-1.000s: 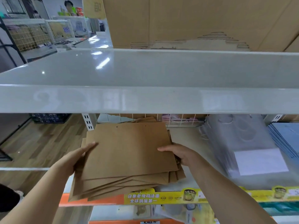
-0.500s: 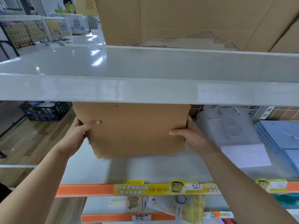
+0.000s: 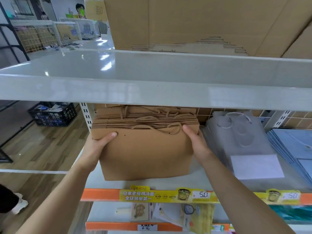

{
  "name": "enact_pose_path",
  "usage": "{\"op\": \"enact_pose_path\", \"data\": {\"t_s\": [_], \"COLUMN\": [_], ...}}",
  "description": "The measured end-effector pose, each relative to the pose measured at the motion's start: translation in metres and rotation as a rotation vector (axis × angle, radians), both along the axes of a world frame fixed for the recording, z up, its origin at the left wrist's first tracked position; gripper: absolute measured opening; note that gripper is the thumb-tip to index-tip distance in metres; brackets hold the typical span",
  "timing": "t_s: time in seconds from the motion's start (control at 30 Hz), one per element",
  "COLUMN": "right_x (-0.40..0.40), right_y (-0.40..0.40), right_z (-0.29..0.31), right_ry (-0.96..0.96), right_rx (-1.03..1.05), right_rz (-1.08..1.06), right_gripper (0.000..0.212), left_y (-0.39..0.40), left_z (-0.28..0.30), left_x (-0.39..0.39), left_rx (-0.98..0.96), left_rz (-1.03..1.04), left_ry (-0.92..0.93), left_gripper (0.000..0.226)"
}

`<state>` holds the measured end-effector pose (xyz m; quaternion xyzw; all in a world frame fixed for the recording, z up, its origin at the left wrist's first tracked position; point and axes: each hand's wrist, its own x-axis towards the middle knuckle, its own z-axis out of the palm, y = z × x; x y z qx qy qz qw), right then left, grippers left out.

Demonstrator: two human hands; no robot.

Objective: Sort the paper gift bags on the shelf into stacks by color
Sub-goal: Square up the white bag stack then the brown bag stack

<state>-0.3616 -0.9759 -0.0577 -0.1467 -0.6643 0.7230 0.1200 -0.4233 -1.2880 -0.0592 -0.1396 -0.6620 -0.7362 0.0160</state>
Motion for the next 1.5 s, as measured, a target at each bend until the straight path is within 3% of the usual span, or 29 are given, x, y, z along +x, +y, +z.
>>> {"op": "enact_pose_path", "data": {"t_s": [0.17, 0.2, 0.33, 0.4, 0.5, 0.6, 0.7, 0.77, 0.83, 0.9, 0.93, 1.1, 1.27, 1.5], "right_x": [-0.002, -0.002, -0.01, -0.012, -0.007, -0.003, 0.004, 0.007, 0.017, 0.036, 0.045, 0.048, 0.059, 0.071], "right_y": [0.007, 0.004, -0.002, 0.001, -0.001, -0.003, 0.002, 0.017, 0.053, 0.082, 0.091, 0.11, 0.115, 0.125], "right_z": [0.012, 0.017, 0.037, 0.03, 0.019, 0.018, 0.018, 0.01, -0.014, -0.04, -0.053, -0.075, -0.079, -0.087], "right_ry": [0.03, 0.057, 0.161, 0.164, 0.088, 0.045, 0.066, 0.059, -0.111, -0.519, -0.628, -0.474, -0.33, -0.289], "right_rx": [-0.023, -0.027, -0.055, -0.108, -0.077, -0.064, 0.055, 0.318, 0.594, 0.594, 0.562, 0.57, 0.481, 0.601], "right_rz": [-0.008, -0.01, -0.099, -0.159, -0.17, -0.163, -0.144, -0.309, -0.649, -0.849, -0.851, -0.77, -0.806, -0.753], "right_gripper": [0.115, 0.118, 0.078, 0.093, 0.113, 0.121, 0.114, 0.09, 0.085, 0.086, 0.086, 0.08, 0.082, 0.076], "left_y": [-0.002, 0.0, 0.005, 0.005, 0.007, 0.004, 0.002, 0.004, 0.007, 0.008, 0.009, 0.017, 0.016, 0.003], "left_z": [0.001, 0.003, 0.014, 0.014, -0.008, -0.021, -0.023, -0.024, -0.026, -0.029, -0.031, -0.033, -0.043, -0.023], "left_x": [-0.003, -0.003, -0.008, -0.006, 0.004, -0.001, -0.006, -0.006, -0.007, -0.008, -0.007, -0.01, -0.018, -0.047], "left_rx": [-0.017, -0.023, 0.001, -0.035, -0.119, -0.187, -0.216, -0.203, -0.178, -0.154, -0.15, -0.122, -0.077, -0.416], "left_rz": [0.018, 0.025, 0.085, 0.058, -0.026, -0.083, -0.098, -0.087, -0.057, -0.027, -0.019, 0.091, 0.116, -0.039], "left_ry": [0.025, 0.025, 0.029, 0.036, 0.033, 0.007, -0.008, -0.014, -0.012, -0.033, -0.04, -0.094, -0.277, -0.672], "left_gripper": [0.075, 0.074, 0.075, 0.075, 0.057, 0.064, 0.061, 0.063, 0.066, 0.067, 0.066, 0.066, 0.068, 0.063]}}
